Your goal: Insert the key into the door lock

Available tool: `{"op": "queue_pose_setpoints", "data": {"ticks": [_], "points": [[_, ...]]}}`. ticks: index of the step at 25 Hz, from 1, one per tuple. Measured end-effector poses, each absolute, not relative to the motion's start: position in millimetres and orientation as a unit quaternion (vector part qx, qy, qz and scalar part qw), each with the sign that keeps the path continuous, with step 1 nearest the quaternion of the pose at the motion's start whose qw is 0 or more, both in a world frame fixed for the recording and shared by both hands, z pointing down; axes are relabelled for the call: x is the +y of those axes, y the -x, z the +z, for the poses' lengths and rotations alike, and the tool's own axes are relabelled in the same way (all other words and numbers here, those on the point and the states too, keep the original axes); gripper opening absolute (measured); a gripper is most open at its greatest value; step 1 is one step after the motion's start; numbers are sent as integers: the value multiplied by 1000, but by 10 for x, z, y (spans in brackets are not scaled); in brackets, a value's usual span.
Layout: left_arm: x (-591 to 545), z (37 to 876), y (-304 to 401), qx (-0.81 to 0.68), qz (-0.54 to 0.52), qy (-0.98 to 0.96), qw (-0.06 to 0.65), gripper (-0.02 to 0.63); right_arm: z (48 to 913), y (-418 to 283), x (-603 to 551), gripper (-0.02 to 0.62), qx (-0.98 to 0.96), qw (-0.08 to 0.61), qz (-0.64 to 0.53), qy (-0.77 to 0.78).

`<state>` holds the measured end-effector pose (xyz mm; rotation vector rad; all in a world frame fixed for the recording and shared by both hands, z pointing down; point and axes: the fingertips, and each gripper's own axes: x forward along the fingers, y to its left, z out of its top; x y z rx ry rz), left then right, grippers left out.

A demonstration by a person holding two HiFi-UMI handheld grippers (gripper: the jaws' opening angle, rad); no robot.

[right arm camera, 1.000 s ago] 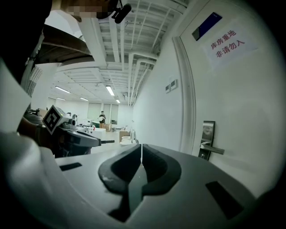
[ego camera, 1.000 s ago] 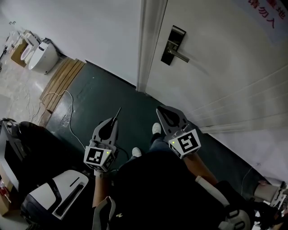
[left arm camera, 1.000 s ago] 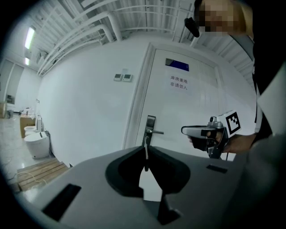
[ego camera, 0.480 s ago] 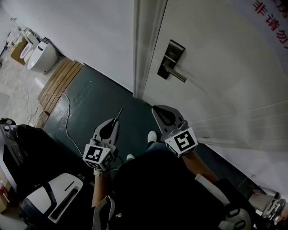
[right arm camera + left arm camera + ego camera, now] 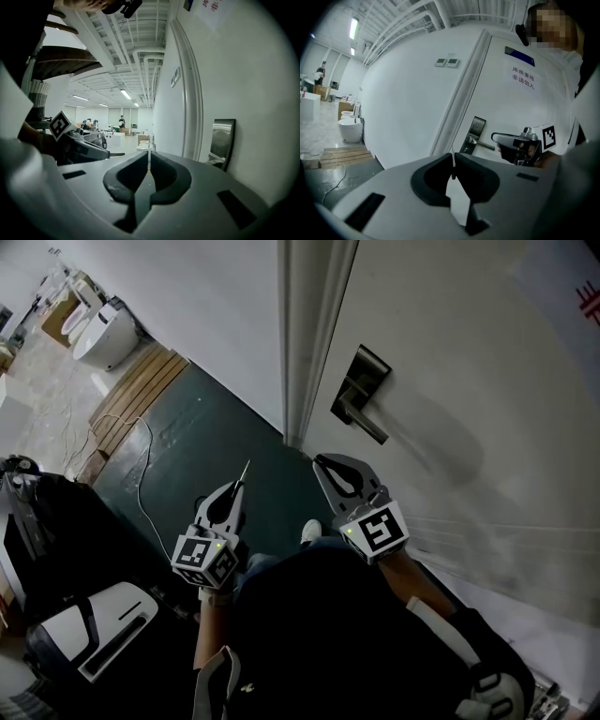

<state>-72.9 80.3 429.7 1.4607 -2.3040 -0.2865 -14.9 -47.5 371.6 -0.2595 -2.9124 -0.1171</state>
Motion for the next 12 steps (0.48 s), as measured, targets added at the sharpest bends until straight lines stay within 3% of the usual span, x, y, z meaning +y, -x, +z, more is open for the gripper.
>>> {"op": "queue_pose_setpoints", "data": {"ticks": [12], "points": [[98, 4457, 708, -786, -197, -532, 244, 28, 3895, 185, -969, 17, -989, 126, -24, 77]]}}
